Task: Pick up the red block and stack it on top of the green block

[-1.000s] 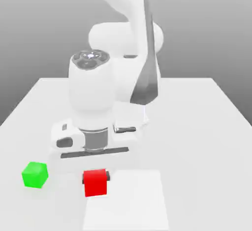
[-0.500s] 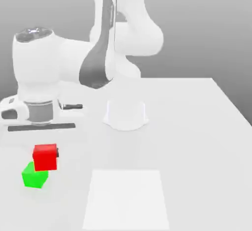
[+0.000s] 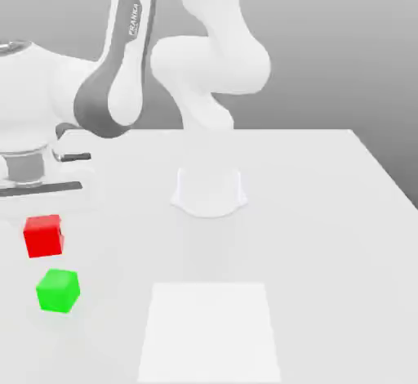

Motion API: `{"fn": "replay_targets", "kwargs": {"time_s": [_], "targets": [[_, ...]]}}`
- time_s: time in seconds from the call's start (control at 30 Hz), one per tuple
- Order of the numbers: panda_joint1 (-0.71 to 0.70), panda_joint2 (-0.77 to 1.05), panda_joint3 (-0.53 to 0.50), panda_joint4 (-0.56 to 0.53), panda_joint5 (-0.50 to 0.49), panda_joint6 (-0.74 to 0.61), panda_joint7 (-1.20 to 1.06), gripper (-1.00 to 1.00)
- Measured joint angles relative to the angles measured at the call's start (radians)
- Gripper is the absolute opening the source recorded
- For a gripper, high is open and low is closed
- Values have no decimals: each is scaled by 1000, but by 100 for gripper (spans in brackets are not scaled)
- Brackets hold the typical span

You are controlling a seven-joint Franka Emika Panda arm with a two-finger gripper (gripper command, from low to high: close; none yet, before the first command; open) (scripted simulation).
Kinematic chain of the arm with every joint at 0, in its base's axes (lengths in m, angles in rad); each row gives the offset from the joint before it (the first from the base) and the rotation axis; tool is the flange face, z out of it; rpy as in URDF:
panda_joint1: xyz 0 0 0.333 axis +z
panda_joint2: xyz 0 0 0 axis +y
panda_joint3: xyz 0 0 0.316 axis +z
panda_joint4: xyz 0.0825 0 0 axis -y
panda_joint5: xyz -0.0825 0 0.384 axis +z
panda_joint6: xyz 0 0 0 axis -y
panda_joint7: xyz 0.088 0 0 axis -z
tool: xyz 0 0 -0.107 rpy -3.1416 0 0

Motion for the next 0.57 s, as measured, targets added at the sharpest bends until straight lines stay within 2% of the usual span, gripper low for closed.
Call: {"fn": "replay_targets", "kwargs": {"time_s": [0.23, 0.47, 0.5, 0.57], "targets": [[6, 66, 5, 9, 51, 60, -37, -100], [-21, 173, 45, 3, 143, 154, -103, -100], [-28, 190, 55, 1, 160, 169, -116, 100], [-28, 190, 55, 1, 160, 169, -116, 100]]}}
